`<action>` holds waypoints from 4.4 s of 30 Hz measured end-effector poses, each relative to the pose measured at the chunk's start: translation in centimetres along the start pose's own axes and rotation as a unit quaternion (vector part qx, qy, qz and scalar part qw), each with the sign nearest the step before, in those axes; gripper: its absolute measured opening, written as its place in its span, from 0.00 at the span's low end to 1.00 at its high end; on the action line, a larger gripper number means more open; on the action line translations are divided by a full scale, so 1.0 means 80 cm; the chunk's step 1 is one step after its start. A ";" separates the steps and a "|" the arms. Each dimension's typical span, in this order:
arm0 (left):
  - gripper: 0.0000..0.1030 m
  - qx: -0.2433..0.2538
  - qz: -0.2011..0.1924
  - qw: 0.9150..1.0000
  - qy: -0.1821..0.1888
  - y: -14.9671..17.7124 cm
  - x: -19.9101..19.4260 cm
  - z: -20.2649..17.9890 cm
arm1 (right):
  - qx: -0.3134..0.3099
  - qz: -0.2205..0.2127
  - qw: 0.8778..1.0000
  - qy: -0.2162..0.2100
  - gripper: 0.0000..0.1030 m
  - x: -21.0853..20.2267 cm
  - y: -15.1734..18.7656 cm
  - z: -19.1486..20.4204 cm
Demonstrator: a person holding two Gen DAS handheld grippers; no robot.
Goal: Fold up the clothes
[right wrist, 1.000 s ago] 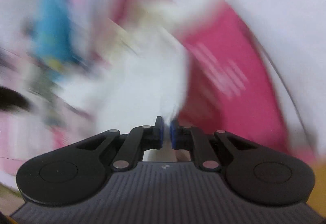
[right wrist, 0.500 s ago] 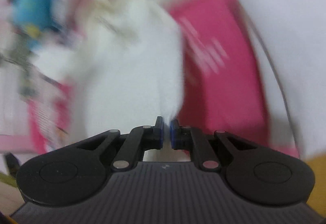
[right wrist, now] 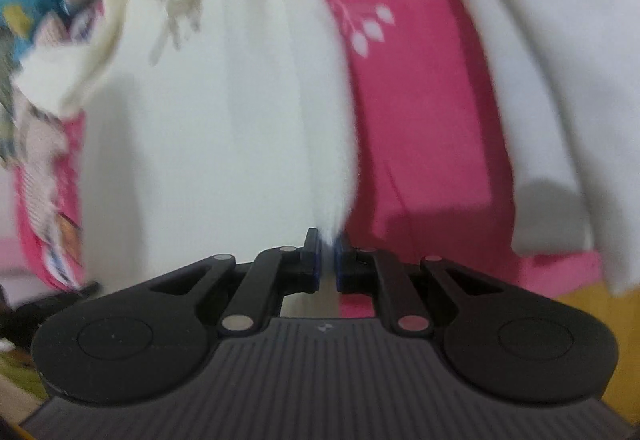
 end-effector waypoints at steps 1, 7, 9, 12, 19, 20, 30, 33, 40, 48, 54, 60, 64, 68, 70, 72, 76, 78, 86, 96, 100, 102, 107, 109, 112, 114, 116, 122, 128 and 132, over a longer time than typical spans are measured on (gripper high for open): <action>0.09 0.006 0.005 1.000 -0.006 0.002 0.009 0.001 | -0.002 0.010 1.000 0.010 0.10 0.014 0.004 -0.005; 0.47 0.024 0.009 0.999 -0.034 0.019 0.014 0.015 | -0.027 0.025 0.998 0.050 0.45 0.017 0.011 -0.013; 0.46 0.014 0.016 0.999 -0.037 0.025 0.001 0.023 | -0.071 0.033 0.991 0.105 0.55 0.000 0.016 -0.012; 0.44 0.014 0.032 0.997 -0.074 0.035 -0.016 0.037 | -0.120 0.028 0.981 0.151 0.54 -0.027 0.016 -0.007; 0.38 -0.007 -0.062 0.996 -0.057 -0.012 -0.066 0.017 | -0.165 -0.102 0.980 0.041 0.26 -0.055 -0.067 0.067; 0.38 -0.004 -0.077 0.996 -0.048 -0.023 -0.063 0.008 | -0.171 -0.114 0.978 0.027 0.25 -0.051 -0.080 0.078; 0.37 0.021 -0.150 0.988 0.023 -0.111 -0.003 -0.092 | -0.100 -0.190 0.976 0.018 0.26 -0.019 -0.239 0.086; 0.37 0.036 -0.162 0.986 0.032 -0.129 0.010 -0.121 | -0.059 -0.194 0.979 0.015 0.47 -0.025 -0.288 0.077; 0.38 0.104 -0.178 0.976 0.070 -0.157 0.043 -0.205 | -0.034 -0.197 0.979 0.043 0.57 -0.012 -0.370 0.077; 0.38 0.095 -0.183 0.977 0.050 -0.170 0.056 -0.230 | -0.066 -0.225 0.971 -0.045 0.57 -0.019 -0.391 0.126; 0.39 0.005 -0.247 0.969 0.024 -0.193 0.017 -0.165 | -0.173 -0.222 0.945 -0.165 0.57 -0.022 -0.348 0.235; 0.40 -0.097 -0.272 0.956 0.042 -0.213 0.006 -0.084 | -0.280 -0.194 0.902 -0.266 0.57 -0.006 -0.324 0.383; 0.39 -0.109 -0.249 0.960 0.067 -0.208 0.012 -0.051 | -0.363 -0.165 0.863 -0.311 0.60 0.022 -0.311 0.501; 0.39 -0.107 -0.207 0.967 0.103 -0.191 0.027 -0.033 | -0.443 -0.144 0.821 -0.329 0.60 0.068 -0.302 0.624; 0.39 -0.108 -0.185 0.969 0.123 -0.182 0.034 -0.030 | -0.468 -0.140 0.809 -0.327 0.60 0.095 -0.307 0.679; 0.39 -0.104 -0.167 0.969 0.149 -0.174 0.039 -0.025 | -0.483 -0.136 0.802 -0.323 0.60 0.124 -0.315 0.729; 0.39 -0.103 -0.145 0.967 0.183 -0.163 0.047 -0.013 | -0.436 -0.103 0.837 -0.315 0.65 0.192 -0.352 0.796; 0.39 -0.105 -0.139 0.965 0.197 -0.159 0.049 -0.007 | -0.417 -0.084 0.851 -0.308 0.65 0.222 -0.365 0.820; 0.39 -0.095 -0.124 0.961 0.227 -0.160 0.060 0.004 | -0.387 0.014 0.856 -0.343 0.28 0.284 -0.377 0.857; 0.39 -0.093 -0.118 0.960 0.238 -0.153 0.070 0.010 | -0.466 0.040 0.709 -0.528 0.04 0.133 -0.330 0.877; 0.39 -0.089 -0.119 0.960 0.236 -0.152 0.074 0.007 | -0.519 0.056 0.619 -0.587 0.00 0.070 -0.307 0.915; 0.39 -0.091 -0.119 0.961 0.234 -0.151 0.078 0.004 | -0.524 0.054 0.591 -0.611 0.00 0.057 -0.304 0.940; 0.39 -0.099 -0.121 0.959 0.237 -0.150 0.080 0.006 | -0.526 0.058 0.601 -0.599 0.00 0.089 -0.300 0.989; 0.39 -0.102 -0.122 0.958 0.239 -0.150 0.081 0.007 | -0.513 0.057 0.649 -0.559 0.03 0.131 -0.303 0.993; 0.38 -0.108 -0.123 0.956 0.242 -0.149 0.081 0.010 | -0.476 0.062 0.708 -0.518 0.04 0.169 -0.310 0.971; 0.38 -0.114 -0.124 0.955 0.246 -0.148 0.081 0.012 | -0.463 0.067 0.722 -0.510 0.04 0.166 -0.311 0.938; 0.38 -0.119 -0.124 0.953 0.248 -0.148 0.081 0.013 | -0.455 0.074 0.732 -0.502 0.05 0.155 -0.309 0.901; 0.38 -0.128 -0.124 0.953 0.247 -0.148 0.079 0.014 | -0.489 0.073 0.768 -0.408 0.36 0.100 -0.287 0.769; 0.38 -0.112 -0.123 0.956 0.241 -0.150 0.078 0.008 | -0.610 0.053 0.767 -0.194 0.54 0.105 -0.252 0.636; 0.38 -0.098 -0.121 0.959 0.235 -0.151 0.078 0.005 | -0.704 0.043 0.704 -0.088 0.57 0.133 -0.216 0.568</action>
Point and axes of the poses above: each gripper's, at about its wrist camera, not at the fingertips, and x roughly the way its jaws point, z to its left, y to its underside, the point moved 4 cm from there along x, roughly the way its jaws point, and after that the axes turned 4 degrees about -z, right-handed, at the moved point
